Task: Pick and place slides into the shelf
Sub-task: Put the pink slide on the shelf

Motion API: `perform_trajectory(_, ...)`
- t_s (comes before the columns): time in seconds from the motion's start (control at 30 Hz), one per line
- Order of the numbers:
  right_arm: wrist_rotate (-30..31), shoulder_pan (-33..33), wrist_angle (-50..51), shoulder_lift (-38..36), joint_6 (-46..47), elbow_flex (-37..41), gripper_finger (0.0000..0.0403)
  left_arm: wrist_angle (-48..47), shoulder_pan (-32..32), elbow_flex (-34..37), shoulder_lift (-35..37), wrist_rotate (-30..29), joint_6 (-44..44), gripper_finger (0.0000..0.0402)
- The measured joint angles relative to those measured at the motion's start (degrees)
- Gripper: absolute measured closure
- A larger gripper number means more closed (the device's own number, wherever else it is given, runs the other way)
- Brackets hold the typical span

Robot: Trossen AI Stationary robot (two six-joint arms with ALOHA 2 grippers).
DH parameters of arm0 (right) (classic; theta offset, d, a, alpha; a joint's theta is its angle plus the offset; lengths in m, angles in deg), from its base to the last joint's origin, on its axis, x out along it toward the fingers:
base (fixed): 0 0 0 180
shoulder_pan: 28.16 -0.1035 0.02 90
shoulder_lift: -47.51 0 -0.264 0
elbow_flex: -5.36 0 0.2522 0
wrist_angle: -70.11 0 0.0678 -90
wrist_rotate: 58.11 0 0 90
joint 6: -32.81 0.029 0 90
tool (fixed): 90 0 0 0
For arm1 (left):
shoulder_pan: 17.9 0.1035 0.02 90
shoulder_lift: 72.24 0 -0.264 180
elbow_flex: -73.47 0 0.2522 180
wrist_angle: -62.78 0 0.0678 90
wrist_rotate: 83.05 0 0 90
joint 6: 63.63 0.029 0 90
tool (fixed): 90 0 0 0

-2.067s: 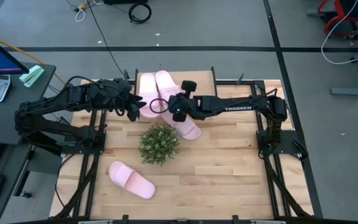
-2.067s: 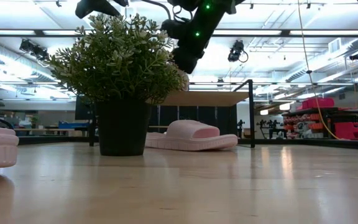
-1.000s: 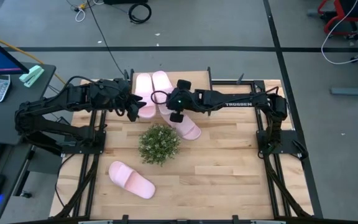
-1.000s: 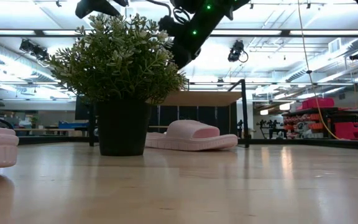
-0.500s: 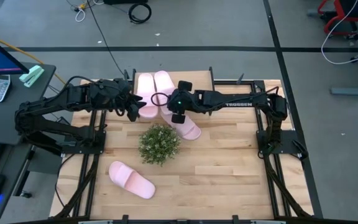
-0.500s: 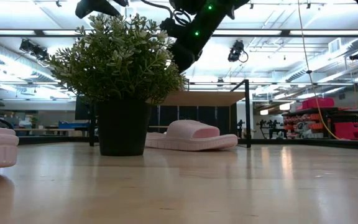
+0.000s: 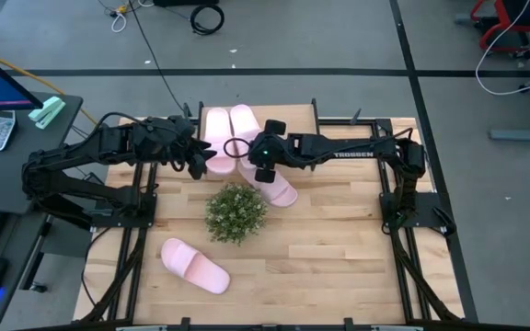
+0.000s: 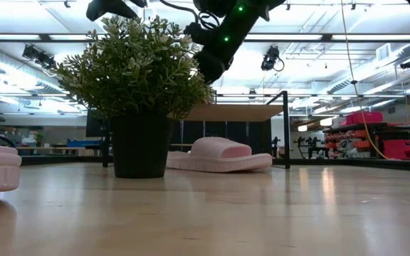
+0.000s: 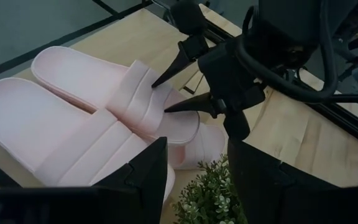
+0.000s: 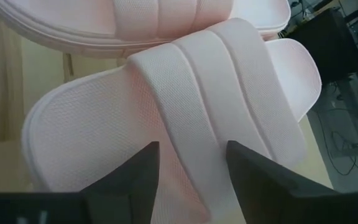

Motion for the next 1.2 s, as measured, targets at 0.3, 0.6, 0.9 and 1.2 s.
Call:
perform_trajectory(0.3,0.5,0.2,2.0,0.1,-2.5,-5.9,0.0181,0.0,0.0,0.0,0.0,-1.0,0.1,0.0228)
perform_trajectory(0.6,-0.1,0.6,8.2,0.1,-2.4,-11.7,0.0171,-0.3,0.0,0.0,0.0,-1.0,0.2,0.0228)
perform_trajectory(0.9,1.0,0.5,15.3,-1.6,-0.5,-11.8,0.0172,-0.5,0.0,0.0,0.0,-1.0,0.6,0.0228)
perform_trajectory(1.2,-0.2,0.0,28.7,-10.2,15.7,-11.6,0.0176,-2.4,0.0,0.0,0.0,-1.0,0.3,0.0228)
